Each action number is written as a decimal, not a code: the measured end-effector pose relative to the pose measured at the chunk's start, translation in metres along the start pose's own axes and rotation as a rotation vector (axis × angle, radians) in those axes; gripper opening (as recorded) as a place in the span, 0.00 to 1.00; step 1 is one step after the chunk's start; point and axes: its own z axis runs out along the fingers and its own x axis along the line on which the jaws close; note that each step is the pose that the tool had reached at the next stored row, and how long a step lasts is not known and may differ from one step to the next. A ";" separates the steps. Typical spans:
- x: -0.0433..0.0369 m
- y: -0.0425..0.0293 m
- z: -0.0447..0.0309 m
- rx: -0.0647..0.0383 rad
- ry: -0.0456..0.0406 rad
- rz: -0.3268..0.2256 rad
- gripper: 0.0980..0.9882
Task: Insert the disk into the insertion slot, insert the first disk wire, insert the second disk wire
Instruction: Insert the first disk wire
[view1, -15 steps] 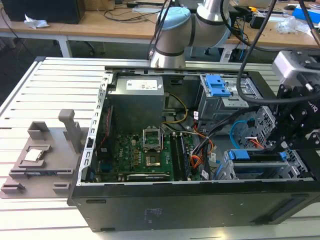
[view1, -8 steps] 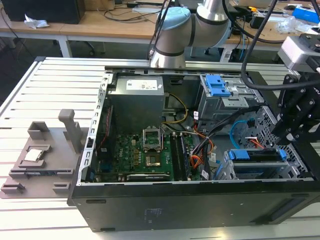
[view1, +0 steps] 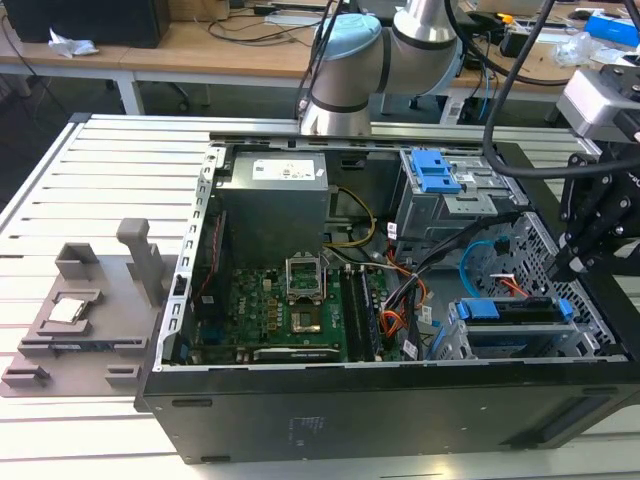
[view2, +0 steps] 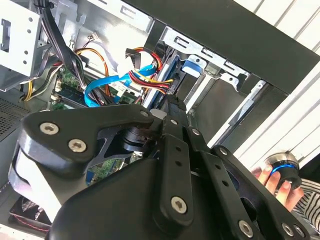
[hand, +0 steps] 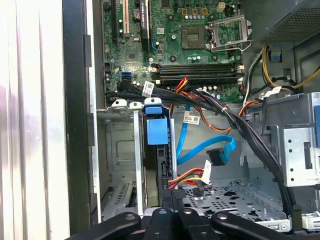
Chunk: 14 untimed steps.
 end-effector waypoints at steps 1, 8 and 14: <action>0.0000 0.0000 0.0000 0.000 0.0000 0.000 0.01; 0.0002 0.0033 0.0001 0.000 -0.0008 0.000 0.01; 0.0012 0.0213 0.0013 0.000 -0.0029 0.000 0.01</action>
